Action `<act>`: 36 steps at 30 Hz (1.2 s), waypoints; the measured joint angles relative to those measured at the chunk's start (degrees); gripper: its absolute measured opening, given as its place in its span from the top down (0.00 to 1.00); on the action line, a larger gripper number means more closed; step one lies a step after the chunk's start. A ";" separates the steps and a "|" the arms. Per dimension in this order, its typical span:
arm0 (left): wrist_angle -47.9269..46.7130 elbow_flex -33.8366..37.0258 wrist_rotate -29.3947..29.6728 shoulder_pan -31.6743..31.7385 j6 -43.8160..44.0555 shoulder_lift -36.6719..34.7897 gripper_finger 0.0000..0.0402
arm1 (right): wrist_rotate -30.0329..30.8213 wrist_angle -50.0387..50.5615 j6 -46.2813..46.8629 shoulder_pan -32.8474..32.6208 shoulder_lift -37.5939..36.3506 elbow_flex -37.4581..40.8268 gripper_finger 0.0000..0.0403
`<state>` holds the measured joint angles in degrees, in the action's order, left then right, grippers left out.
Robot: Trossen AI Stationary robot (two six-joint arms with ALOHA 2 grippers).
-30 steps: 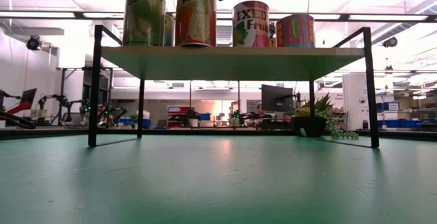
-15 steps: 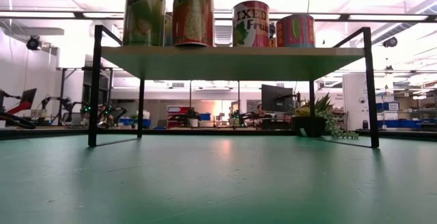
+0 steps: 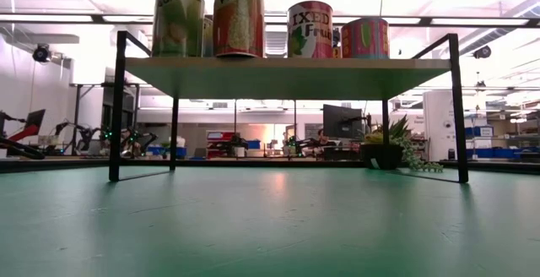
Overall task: Pick and place cans onto a shelf
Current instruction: Put the canned pineapple on the shelf
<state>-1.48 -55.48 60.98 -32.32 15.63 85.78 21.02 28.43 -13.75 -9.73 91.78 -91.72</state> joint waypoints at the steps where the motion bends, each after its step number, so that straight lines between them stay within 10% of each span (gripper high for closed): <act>1: 0.03 0.00 0.01 0.00 -0.04 0.00 1.00 | 0.02 -0.11 -0.41 0.06 0.13 0.00 0.98; 36: -2.88 0.00 7.09 0.07 0.66 0.04 1.00 | -0.42 1.20 3.24 -0.77 2.80 -0.02 0.98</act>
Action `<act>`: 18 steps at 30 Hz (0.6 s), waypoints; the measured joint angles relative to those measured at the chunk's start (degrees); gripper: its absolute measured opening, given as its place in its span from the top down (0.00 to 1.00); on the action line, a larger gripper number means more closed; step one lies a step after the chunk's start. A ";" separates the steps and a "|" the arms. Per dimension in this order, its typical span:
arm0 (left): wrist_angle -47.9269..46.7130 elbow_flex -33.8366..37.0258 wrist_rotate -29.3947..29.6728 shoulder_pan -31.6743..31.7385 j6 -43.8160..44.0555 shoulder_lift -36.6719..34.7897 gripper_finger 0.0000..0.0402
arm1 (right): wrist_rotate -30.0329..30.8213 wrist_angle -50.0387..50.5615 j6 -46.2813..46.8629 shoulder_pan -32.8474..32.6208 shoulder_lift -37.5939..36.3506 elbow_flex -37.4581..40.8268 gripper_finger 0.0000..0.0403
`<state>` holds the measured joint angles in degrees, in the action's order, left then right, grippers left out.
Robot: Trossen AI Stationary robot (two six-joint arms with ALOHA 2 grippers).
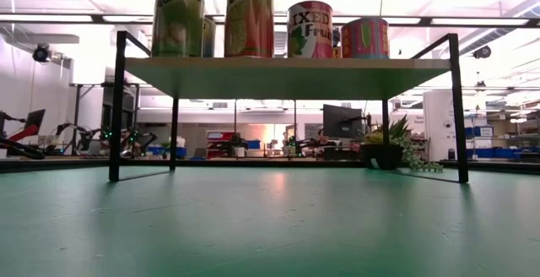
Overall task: Pick and place cans onto a shelf
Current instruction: Put the canned pineapple on the shelf
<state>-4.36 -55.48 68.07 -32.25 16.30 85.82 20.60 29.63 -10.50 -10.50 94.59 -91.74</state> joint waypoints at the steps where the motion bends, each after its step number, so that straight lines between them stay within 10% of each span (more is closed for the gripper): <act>1: 0.04 0.00 0.00 0.00 0.30 0.00 1.00 | 0.00 0.00 0.00 0.00 0.00 0.00 0.98; 18: 0.52 -1.23 0.31 -4.79 -5.06 -1.63 1.00 | 0.41 7.12 -2.32 -0.37 -1.77 -5.60 0.98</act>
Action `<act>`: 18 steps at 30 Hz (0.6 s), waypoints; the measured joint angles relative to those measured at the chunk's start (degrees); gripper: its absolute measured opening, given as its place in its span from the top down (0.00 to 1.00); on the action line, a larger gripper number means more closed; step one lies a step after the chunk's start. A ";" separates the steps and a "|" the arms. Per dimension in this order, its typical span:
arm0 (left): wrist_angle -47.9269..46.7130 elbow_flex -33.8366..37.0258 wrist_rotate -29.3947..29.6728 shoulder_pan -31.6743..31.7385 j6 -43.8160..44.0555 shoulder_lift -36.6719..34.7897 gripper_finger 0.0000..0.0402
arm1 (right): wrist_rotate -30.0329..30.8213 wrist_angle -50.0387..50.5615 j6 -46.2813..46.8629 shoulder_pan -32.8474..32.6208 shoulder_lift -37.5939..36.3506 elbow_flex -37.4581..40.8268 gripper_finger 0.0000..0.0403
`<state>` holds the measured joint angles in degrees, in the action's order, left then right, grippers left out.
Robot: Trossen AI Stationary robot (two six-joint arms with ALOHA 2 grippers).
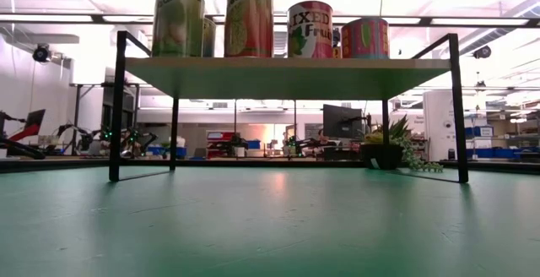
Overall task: Pick and place cans onto a shelf
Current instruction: Put the canned pineapple on the shelf
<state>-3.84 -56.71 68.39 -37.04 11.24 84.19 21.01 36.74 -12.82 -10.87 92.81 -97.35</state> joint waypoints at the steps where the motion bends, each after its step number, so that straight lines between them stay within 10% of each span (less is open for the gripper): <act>1: -0.12 -0.41 0.55 -0.71 -1.68 -0.69 1.00 | -0.02 1.82 0.55 0.00 -0.04 -0.67 0.98; 18: -6.23 -0.63 5.50 -6.05 -9.13 -11.20 1.00 | 0.02 11.71 8.49 0.13 -0.96 0.78 0.98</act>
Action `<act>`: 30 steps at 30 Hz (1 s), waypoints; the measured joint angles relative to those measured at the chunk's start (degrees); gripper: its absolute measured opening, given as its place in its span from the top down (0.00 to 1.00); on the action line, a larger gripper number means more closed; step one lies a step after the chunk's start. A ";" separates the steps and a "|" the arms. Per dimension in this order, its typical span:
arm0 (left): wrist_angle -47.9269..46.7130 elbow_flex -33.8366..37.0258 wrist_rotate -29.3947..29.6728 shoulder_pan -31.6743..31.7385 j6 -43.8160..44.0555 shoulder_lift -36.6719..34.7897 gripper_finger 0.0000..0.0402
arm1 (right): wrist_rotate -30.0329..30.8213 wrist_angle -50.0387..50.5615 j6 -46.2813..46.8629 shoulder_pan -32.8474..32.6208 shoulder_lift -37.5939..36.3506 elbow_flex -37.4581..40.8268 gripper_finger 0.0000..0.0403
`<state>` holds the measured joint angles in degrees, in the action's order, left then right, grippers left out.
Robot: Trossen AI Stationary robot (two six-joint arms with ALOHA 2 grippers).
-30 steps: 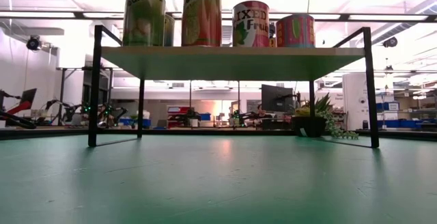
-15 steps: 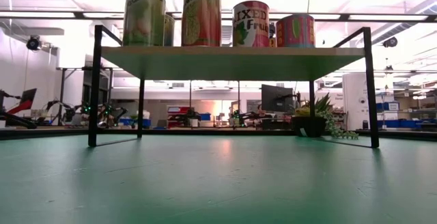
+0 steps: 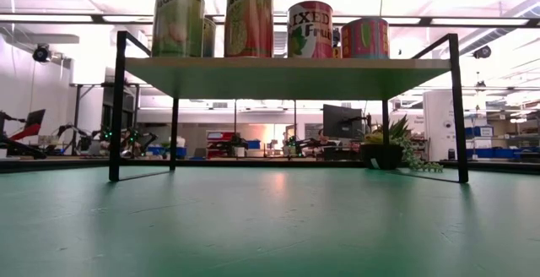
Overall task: Pick and place cans onto a shelf
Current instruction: Put the canned pineapple on the shelf
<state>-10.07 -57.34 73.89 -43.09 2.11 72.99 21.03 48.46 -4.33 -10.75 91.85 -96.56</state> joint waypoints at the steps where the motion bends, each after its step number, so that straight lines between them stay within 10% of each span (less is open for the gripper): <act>1: -0.35 0.02 0.01 -0.01 -0.05 -0.25 1.00 | -0.01 -0.51 -0.01 0.03 0.00 0.28 0.98; 30: -1.13 0.04 0.14 -0.02 0.33 -0.64 1.00 | 4.29 -8.87 -3.74 1.03 0.09 3.88 0.98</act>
<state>-11.20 -57.30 74.03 -43.11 2.44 72.36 25.32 39.58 -8.07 -9.72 91.94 -92.68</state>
